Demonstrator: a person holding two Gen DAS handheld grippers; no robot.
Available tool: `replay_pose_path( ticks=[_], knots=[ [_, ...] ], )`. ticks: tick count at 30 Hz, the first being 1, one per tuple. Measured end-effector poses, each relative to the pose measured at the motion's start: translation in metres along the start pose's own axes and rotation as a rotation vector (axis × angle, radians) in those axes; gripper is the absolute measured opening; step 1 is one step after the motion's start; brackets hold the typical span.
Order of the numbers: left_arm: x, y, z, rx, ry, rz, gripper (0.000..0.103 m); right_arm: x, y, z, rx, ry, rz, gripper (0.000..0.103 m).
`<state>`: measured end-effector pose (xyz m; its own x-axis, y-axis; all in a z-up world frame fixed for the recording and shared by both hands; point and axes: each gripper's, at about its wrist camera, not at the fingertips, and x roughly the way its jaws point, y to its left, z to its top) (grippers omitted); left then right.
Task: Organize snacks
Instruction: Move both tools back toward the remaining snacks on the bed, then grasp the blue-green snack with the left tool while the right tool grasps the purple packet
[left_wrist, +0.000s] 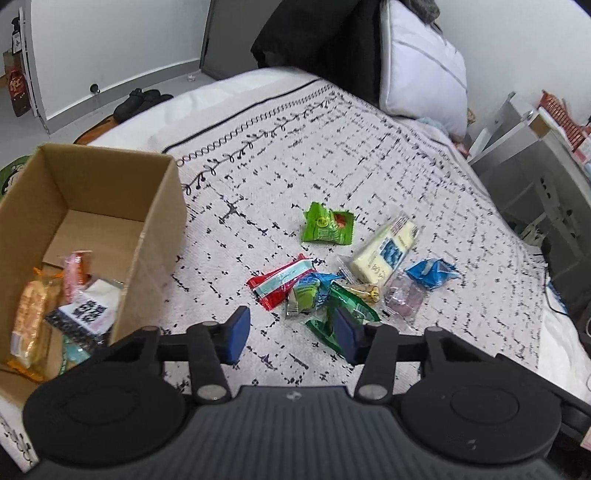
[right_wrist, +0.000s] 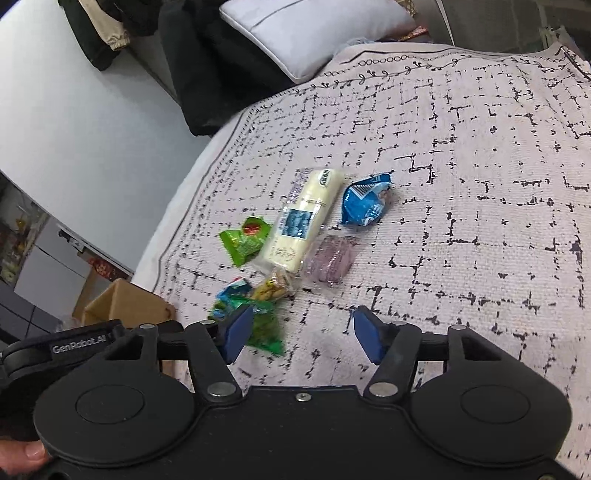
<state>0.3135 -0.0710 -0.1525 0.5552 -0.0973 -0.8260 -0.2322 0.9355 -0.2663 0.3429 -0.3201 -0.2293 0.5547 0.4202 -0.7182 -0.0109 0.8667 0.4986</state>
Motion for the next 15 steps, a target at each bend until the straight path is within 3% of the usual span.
replay_pose_path(
  ticks=[15],
  knots=[
    [0.069, -0.028, 0.011, 0.059, 0.062, 0.077, 0.045, 0.042, -0.014, 0.023, -0.002, 0.028, -0.004, 0.059]
  ],
)
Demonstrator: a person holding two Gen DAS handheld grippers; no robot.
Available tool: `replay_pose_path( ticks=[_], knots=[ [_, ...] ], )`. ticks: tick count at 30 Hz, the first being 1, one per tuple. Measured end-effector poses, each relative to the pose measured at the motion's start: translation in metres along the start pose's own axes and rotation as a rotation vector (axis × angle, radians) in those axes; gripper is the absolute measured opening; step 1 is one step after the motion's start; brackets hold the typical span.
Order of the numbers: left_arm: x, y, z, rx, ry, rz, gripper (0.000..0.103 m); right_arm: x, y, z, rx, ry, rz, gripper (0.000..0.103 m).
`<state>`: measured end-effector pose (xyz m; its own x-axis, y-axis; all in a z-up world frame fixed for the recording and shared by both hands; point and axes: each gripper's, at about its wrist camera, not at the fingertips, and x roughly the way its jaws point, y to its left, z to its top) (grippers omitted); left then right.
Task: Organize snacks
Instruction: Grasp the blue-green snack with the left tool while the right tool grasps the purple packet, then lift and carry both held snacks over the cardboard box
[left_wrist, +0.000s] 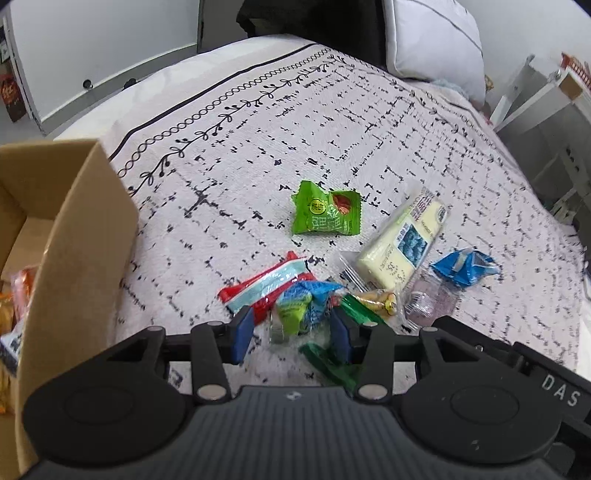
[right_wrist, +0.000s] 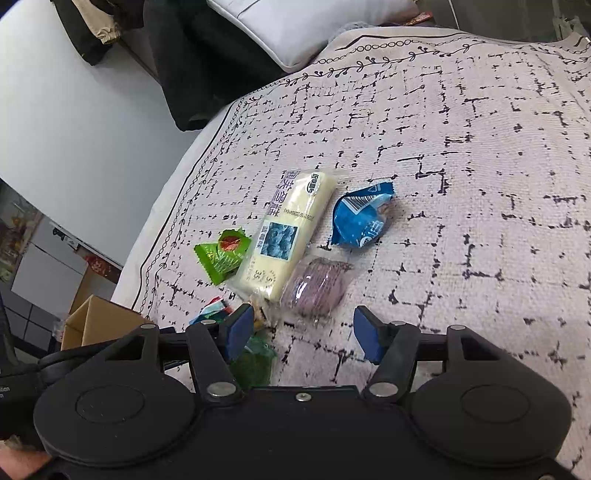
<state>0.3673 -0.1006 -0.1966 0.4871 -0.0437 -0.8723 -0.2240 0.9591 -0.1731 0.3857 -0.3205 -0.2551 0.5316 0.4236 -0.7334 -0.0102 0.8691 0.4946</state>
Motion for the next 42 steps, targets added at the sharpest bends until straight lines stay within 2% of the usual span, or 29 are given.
replay_pose_path(
  ticks=[9, 10, 11, 12, 17, 18, 20, 22, 25, 31, 42],
  knots=[
    [0.016, -0.008, 0.004, 0.003, 0.002, 0.006, 0.045, 0.013, 0.004, 0.007, -0.030, -0.006, -0.002, 0.059],
    [0.017, -0.008, 0.004, -0.001, 0.005, 0.005, 0.043, 0.014, 0.005, 0.006, -0.034, -0.006, -0.003, 0.059],
    [0.017, -0.007, 0.004, -0.003, 0.009, 0.003, 0.033, 0.015, 0.005, 0.006, -0.038, -0.007, -0.004, 0.059],
    [0.019, -0.006, 0.004, -0.007, 0.018, 0.002, 0.029, 0.016, 0.006, 0.005, -0.042, -0.008, -0.006, 0.059],
    [0.016, -0.003, -0.001, -0.022, 0.023, 0.020, 0.026, 0.023, 0.010, 0.008, -0.051, -0.019, -0.023, 0.059],
    [0.014, -0.003, -0.001, -0.030, 0.026, 0.022, 0.026, 0.024, 0.011, 0.009, -0.056, -0.022, -0.031, 0.056],
    [0.007, -0.001, -0.002, -0.041, 0.017, 0.014, 0.025, 0.027, 0.014, 0.009, -0.081, -0.027, -0.071, 0.041],
    [-0.004, 0.002, -0.003, -0.053, -0.001, 0.004, 0.025, 0.025, 0.015, 0.006, -0.087, -0.037, -0.085, 0.037],
    [-0.017, 0.008, -0.003, -0.085, -0.016, -0.004, 0.025, 0.017, 0.016, 0.003, -0.096, -0.034, -0.111, 0.034],
    [-0.045, 0.020, -0.003, -0.107, -0.046, -0.022, 0.025, -0.004, 0.013, -0.006, -0.057, -0.016, -0.102, 0.032],
    [-0.086, 0.050, -0.013, -0.151, -0.089, -0.054, 0.025, -0.050, 0.046, -0.026, -0.081, -0.063, -0.091, 0.032]
  ],
)
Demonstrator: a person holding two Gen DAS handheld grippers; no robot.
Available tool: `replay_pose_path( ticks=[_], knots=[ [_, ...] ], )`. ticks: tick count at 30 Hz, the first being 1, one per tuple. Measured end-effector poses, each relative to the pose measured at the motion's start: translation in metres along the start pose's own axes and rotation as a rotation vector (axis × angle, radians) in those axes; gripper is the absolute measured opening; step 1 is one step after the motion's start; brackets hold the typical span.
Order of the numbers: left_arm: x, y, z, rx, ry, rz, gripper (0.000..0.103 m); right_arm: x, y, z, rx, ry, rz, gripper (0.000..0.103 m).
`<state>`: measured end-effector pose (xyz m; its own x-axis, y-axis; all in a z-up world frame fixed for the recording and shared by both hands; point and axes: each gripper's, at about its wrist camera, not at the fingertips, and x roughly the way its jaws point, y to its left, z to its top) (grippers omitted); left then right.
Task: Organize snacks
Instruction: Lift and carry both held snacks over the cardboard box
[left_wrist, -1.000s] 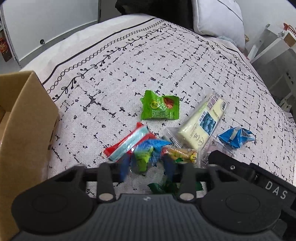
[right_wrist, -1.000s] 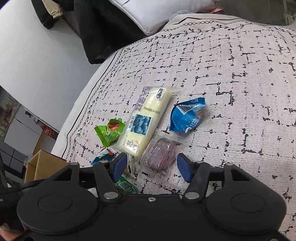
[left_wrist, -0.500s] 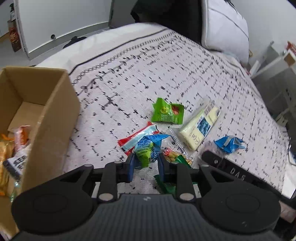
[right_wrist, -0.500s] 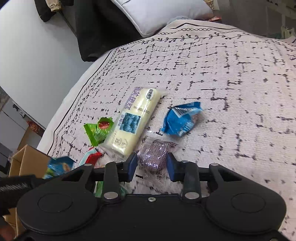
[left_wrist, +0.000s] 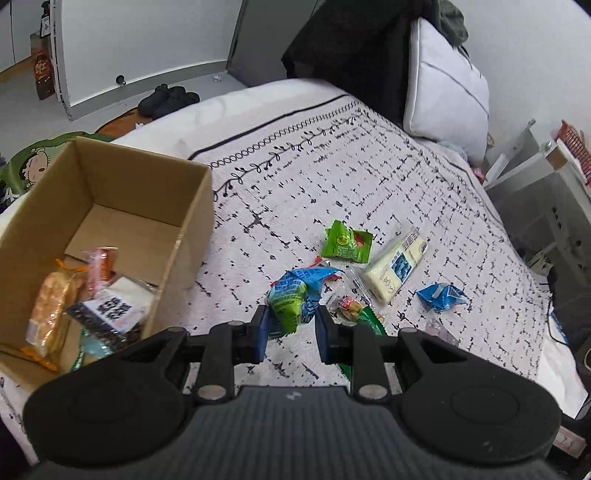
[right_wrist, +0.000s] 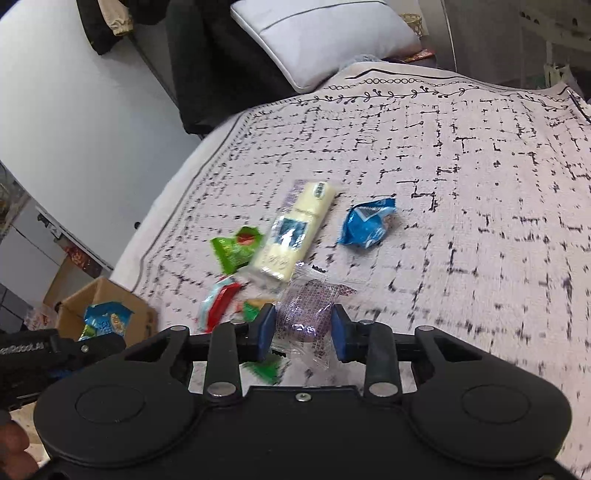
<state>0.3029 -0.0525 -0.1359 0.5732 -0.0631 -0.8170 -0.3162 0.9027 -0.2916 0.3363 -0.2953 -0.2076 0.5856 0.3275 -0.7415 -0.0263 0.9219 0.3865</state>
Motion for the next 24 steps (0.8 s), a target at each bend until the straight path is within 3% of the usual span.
replay_pose_path(
  ticks=[12, 24],
  knots=[
    [-0.048, 0.022, -0.005, -0.038, -0.052, -0.071, 0.025, -0.053, 0.052, -0.006, -0.035, -0.072, 0.046, 0.032],
    [-0.091, 0.065, -0.004, -0.079, -0.108, -0.100, 0.025, -0.072, 0.108, -0.022, -0.105, -0.089, 0.084, 0.032]
  ],
)
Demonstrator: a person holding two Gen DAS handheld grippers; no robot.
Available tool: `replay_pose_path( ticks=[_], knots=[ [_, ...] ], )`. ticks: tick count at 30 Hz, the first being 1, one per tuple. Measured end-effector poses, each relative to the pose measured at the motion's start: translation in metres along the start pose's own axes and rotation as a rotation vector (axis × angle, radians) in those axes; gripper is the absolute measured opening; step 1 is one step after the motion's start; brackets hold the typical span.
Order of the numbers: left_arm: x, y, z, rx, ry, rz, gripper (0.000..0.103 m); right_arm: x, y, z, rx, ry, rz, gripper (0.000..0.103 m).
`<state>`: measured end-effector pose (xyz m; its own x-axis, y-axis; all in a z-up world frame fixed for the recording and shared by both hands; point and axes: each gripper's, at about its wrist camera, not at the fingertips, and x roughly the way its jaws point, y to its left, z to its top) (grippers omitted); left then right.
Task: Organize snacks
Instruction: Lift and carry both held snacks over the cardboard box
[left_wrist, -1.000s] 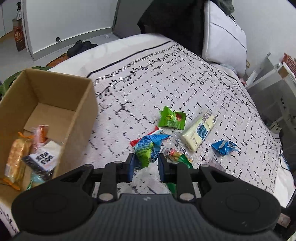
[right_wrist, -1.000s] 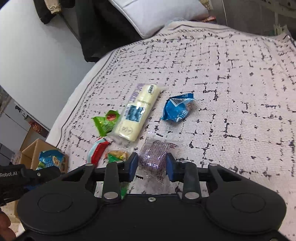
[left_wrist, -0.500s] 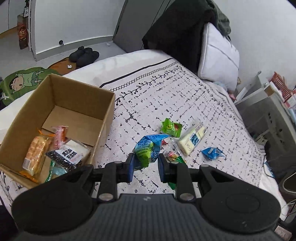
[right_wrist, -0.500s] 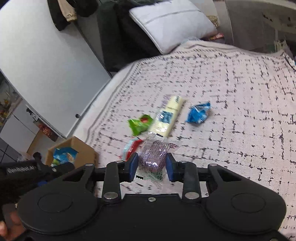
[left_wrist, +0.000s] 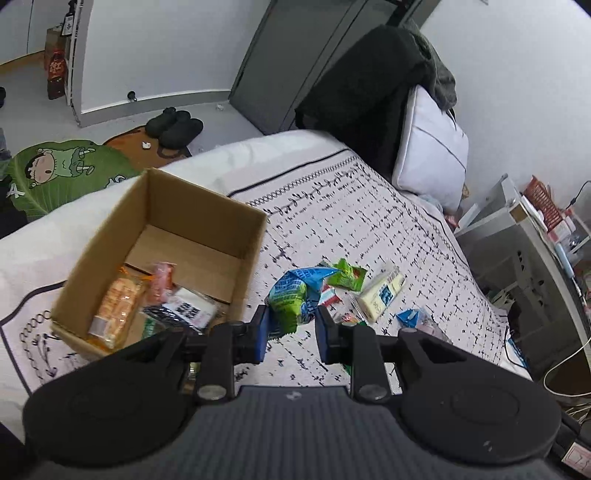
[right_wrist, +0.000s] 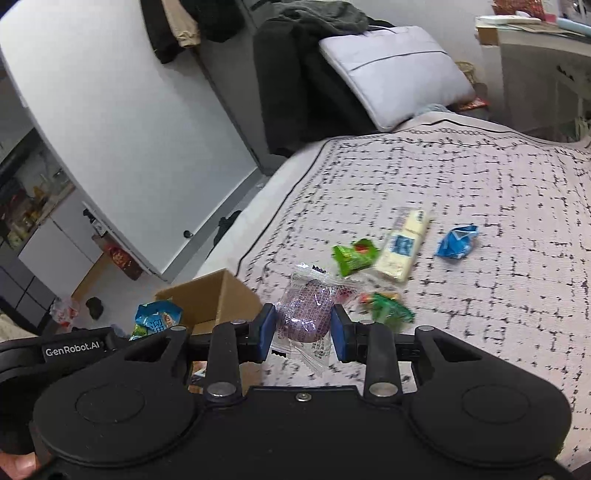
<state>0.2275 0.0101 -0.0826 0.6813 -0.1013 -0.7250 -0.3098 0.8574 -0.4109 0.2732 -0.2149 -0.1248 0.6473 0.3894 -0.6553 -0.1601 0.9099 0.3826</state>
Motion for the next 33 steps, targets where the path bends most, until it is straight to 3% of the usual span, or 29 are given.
replay_pose_path(
  ticks=[14, 33],
  knots=[
    [-0.027, 0.039, 0.010, -0.036, -0.037, -0.015, 0.025, 0.001, 0.050, -0.006, -0.052, -0.011, 0.022, 0.032],
    [-0.035, 0.085, 0.027, -0.086, -0.050, -0.025, 0.025, 0.024, 0.097, -0.016, -0.101, 0.017, 0.037, 0.032]
  ],
)
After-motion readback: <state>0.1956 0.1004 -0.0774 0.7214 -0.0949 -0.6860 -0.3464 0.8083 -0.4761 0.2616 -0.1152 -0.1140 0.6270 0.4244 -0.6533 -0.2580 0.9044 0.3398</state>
